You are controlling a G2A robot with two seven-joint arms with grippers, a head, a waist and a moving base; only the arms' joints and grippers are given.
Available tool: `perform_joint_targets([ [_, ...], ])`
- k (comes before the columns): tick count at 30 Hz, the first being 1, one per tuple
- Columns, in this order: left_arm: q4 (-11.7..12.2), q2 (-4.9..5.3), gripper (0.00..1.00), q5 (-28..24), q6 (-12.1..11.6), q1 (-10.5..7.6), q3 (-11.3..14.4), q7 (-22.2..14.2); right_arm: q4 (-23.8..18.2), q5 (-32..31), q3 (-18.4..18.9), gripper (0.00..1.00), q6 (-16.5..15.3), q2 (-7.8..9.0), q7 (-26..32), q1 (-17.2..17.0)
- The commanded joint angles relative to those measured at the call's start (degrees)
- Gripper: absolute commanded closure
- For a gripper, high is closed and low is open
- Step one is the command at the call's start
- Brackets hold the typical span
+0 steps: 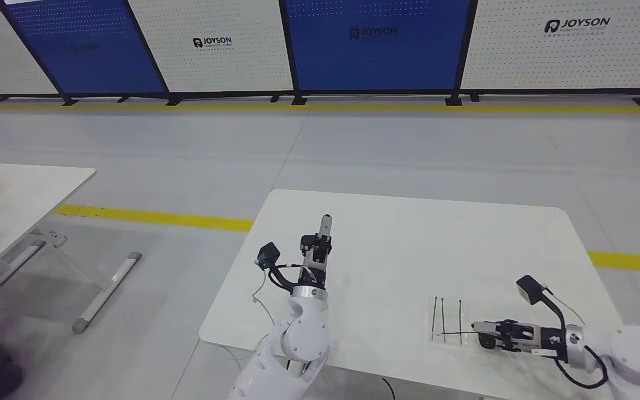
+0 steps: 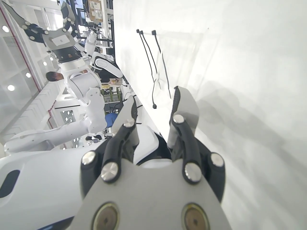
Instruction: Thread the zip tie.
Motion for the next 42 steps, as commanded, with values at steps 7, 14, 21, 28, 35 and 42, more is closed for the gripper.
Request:
perform_joint_targets([
  [7,0.00,0.00,0.00,0.00,0.00,0.00,0.00,0.00,0.39,-0.08,-1.01,0.84,0.25,0.06,-0.05,0.73],
  [14,0.00,0.00,0.00,0.00,0.00,0.00,0.00,0.00,0.21,0.21,-1.21,1.00,0.40,0.23,-0.19,0.81],
  [21,0.00,0.00,0.00,0.00,0.00,0.00,0.00,0.00,-0.68,2.95,0.68,1.00,-1.53,0.79,1.39,-0.62],
  [28,0.00,0.00,0.00,0.00,0.00,0.00,0.00,0.00,-5.19,10.88,7.08,1.00,-8.92,1.96,4.70,-6.23],
  [35,0.00,0.00,0.00,0.00,0.00,0.00,0.00,0.00,-13.40,18.14,11.64,1.00,-12.31,3.48,4.70,-11.76],
  [42,0.00,0.00,0.00,0.00,0.00,0.00,0.00,0.00,-13.40,18.14,11.64,1.00,-12.31,3.48,4.70,-11.76],
])
